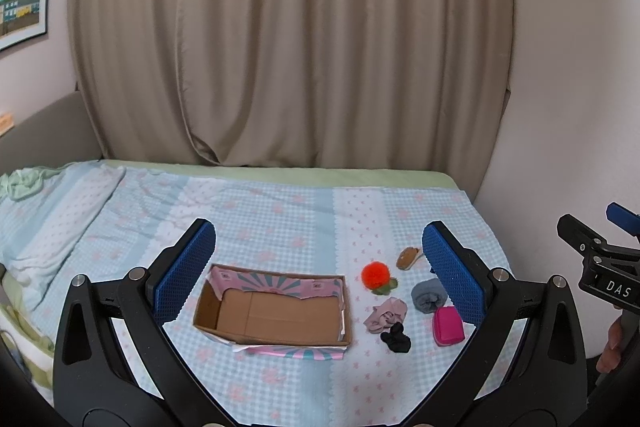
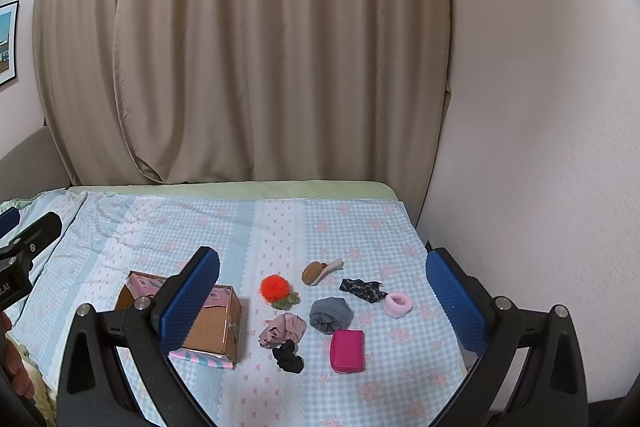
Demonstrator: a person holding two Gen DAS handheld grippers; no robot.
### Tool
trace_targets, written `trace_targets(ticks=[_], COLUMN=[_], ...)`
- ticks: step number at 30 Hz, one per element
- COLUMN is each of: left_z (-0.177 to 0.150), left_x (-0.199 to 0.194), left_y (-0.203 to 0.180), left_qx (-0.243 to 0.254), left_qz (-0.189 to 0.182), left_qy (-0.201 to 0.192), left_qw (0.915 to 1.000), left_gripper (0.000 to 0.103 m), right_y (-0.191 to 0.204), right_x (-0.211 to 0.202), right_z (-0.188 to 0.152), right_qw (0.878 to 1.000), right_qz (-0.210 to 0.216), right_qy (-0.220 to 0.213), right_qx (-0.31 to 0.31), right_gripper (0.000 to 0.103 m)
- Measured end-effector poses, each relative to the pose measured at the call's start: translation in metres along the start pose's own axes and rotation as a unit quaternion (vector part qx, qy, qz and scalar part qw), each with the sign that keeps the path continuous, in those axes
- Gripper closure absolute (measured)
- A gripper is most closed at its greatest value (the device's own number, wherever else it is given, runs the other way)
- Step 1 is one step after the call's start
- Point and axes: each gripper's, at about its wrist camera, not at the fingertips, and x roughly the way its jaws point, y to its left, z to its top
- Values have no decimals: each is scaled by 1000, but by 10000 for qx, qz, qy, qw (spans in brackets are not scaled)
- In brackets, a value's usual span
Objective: Organize soft objects
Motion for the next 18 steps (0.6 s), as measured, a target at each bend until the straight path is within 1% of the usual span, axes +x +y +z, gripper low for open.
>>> trace_targets(ticks=[18], left_z=[-2], left_x=[1], left_y=[1], left_qx=[-17], left_qz=[-59], left_qy=[2], left_qw=[10000], left_gripper=[1], right_y=[0], right_x=[-2], right_z=[0], right_qw=[10000], right_qz=[-4], right_qy=[-13], right_qx=[-5], right_gripper=[0])
